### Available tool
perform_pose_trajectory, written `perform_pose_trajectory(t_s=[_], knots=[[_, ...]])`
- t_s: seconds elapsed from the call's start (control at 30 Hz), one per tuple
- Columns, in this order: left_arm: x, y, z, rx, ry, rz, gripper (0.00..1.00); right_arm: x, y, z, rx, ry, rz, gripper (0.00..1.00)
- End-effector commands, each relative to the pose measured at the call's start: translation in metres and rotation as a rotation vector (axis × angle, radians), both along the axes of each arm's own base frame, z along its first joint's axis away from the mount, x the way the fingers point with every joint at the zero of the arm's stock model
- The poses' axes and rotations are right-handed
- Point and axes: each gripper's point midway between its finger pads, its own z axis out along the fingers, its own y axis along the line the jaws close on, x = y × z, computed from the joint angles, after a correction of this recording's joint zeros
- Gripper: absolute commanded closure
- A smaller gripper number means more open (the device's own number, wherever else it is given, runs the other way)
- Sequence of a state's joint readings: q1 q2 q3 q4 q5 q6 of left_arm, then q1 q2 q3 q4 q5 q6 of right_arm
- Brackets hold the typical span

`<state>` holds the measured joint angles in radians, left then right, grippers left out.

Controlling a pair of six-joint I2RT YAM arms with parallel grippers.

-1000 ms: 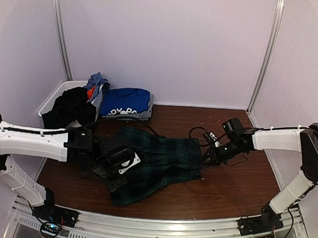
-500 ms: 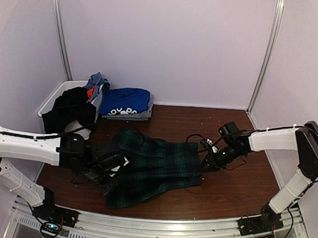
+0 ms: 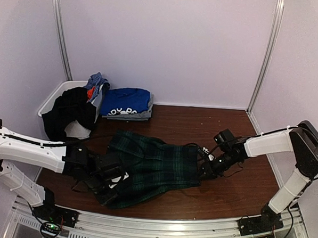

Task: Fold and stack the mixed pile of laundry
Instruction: Adjust the rectangle-folded skirt at the center of the board, then smooth out the rectangle-folded skirt at the center of the board.

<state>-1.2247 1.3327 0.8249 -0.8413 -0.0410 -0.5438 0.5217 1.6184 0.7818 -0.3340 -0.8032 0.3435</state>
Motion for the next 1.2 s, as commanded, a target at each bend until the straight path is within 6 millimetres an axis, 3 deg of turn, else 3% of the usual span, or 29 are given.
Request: perform_pose_trajectory(t_s=[0.0, 0.03, 0.13, 0.27, 0.4, 0.53, 0.6, 0.7, 0.8, 0.9, 1.0, 1.1, 1.17], knots=[[-0.014, -0.012, -0.005, -0.017, 0.082, -0.031, 0.68, -0.012, -0.004, -0.011, 0.003, 0.029, 0.004, 0.66], [-0.01, -0.015, 0.002, -0.028, 0.062, -0.021, 0.58, -0.011, -0.007, -0.005, 0.001, 0.011, -0.007, 0.56], [0.006, -0.032, 0.044, -0.149, -0.042, -0.023, 0.41, 0.004, -0.017, 0.022, 0.007, -0.058, -0.063, 0.43], [0.047, -0.051, 0.119, -0.354, -0.248, 0.026, 0.23, 0.041, -0.03, 0.064, 0.006, -0.184, -0.163, 0.39], [0.105, -0.06, 0.158, -0.521, -0.387, 0.168, 0.12, 0.081, 0.003, 0.126, 0.221, -0.312, -0.212, 0.35], [0.162, -0.082, 0.166, -0.708, -0.388, 0.288, 0.02, 0.107, 0.039, 0.138, 0.288, -0.326, -0.19, 0.34], [0.187, -0.09, 0.151, -0.724, -0.367, 0.341, 0.02, 0.116, 0.057, 0.127, 0.31, -0.305, -0.178, 0.35], [0.203, -0.11, 0.121, -0.75, -0.28, 0.345, 0.02, 0.121, 0.081, 0.101, 0.354, -0.232, -0.153, 0.38], [0.213, -0.109, 0.088, -0.716, -0.255, 0.377, 0.02, 0.12, 0.09, 0.068, 0.344, -0.184, -0.154, 0.4], [0.214, -0.088, 0.044, -0.683, -0.199, 0.456, 0.02, 0.113, 0.084, 0.031, 0.287, -0.14, -0.161, 0.42], [0.202, -0.063, 0.007, -0.611, -0.165, 0.519, 0.02, 0.099, 0.07, -0.007, 0.215, -0.097, -0.163, 0.43], [0.185, -0.044, -0.014, -0.564, -0.14, 0.543, 0.02, 0.086, 0.048, -0.036, 0.148, -0.063, -0.175, 0.44], [0.176, -0.035, -0.02, -0.545, -0.132, 0.548, 0.02, 0.086, 0.036, -0.04, 0.127, -0.061, -0.186, 0.46]])
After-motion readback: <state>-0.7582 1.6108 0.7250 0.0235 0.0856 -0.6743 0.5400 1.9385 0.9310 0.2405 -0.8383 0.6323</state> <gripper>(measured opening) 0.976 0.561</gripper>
